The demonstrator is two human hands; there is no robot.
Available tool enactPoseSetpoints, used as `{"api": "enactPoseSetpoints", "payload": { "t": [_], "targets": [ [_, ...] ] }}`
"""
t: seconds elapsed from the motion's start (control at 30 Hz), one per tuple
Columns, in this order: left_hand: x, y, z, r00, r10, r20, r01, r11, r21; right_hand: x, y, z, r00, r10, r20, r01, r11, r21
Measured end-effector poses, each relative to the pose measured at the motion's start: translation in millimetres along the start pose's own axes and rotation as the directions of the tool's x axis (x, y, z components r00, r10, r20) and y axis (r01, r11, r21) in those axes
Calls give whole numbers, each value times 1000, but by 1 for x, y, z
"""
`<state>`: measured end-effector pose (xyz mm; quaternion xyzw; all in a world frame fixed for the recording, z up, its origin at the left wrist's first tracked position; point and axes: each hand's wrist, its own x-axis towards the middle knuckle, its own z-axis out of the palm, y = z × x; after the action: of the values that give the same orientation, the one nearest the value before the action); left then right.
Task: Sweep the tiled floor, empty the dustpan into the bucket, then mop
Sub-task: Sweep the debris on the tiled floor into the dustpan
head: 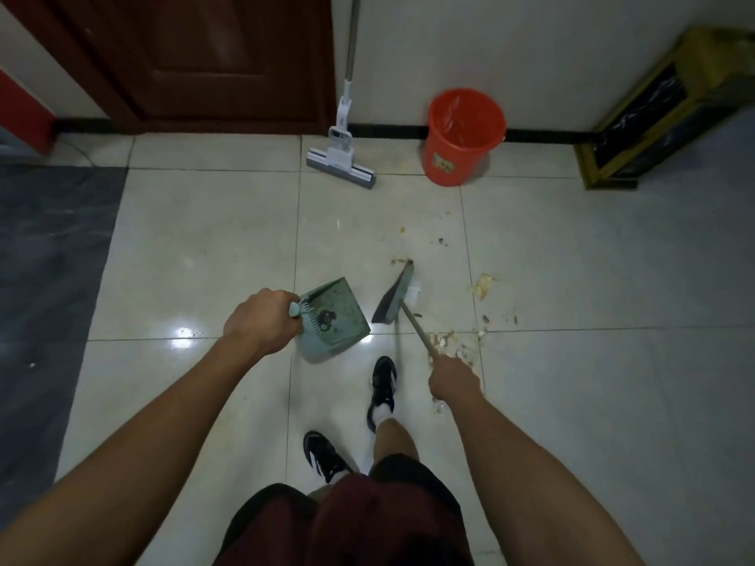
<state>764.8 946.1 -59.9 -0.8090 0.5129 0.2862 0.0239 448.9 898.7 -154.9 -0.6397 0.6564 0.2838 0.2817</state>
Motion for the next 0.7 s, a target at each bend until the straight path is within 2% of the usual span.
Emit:
{"api": "enactPoseSetpoints", "payload": {
  "t": [0.3,0.47,0.7],
  "targets": [
    [-13,6,-6,999,44,-17,-44,999,31,-37,6,-1,995,42,-86,-48,997,-61],
    [-5,4,-13,998,53,-41,-53,999,12,-31,-2,-18,991,37,-127,-35,999,19],
    [35,7,-37,999,7,-42,-8,1000,-23,28,-37,-61,996,-6,-87,21,984,176]
  ]
}}
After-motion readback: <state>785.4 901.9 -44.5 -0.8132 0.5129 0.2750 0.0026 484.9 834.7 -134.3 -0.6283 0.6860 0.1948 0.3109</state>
